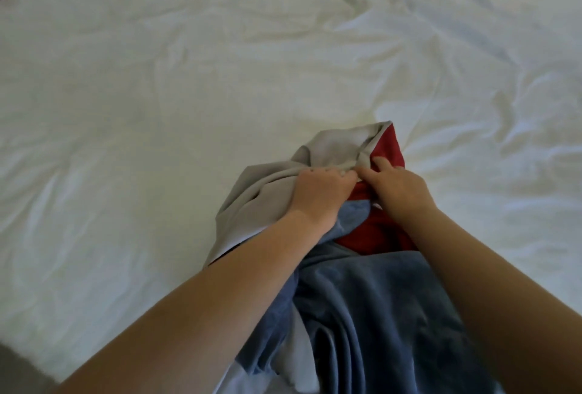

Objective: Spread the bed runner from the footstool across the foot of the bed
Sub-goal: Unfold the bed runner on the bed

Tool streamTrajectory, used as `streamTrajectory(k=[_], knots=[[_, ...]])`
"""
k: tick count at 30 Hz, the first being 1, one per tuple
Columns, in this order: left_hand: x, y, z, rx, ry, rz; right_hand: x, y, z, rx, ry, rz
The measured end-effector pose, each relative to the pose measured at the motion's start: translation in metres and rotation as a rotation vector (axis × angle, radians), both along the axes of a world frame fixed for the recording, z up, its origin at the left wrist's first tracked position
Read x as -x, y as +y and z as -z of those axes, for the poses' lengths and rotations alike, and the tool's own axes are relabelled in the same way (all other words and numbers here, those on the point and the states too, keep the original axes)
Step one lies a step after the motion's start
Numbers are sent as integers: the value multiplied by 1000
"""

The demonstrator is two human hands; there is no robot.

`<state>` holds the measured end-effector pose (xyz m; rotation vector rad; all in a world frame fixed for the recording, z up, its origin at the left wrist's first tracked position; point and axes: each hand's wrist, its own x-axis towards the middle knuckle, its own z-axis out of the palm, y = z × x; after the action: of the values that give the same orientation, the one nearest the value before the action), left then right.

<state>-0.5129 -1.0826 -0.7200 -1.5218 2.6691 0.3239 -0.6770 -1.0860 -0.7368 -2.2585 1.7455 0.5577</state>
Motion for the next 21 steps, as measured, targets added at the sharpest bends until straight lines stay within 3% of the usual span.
streamTrajectory(k=[5, 9, 15, 21], knots=[[-14, -15, -7, -36, 86, -52, -7, -13, -14, 34, -46, 37], [-56, -26, -24, 76, 168, -54, -42, -29, -36, 142, -122, 73], [-173, -47, -42, 142, 150, -168, -162, -74, -58, 236, -160, -72], [-282, -49, -39, 70, 171, -328, -285, -101, -72, 230, -215, -176]])
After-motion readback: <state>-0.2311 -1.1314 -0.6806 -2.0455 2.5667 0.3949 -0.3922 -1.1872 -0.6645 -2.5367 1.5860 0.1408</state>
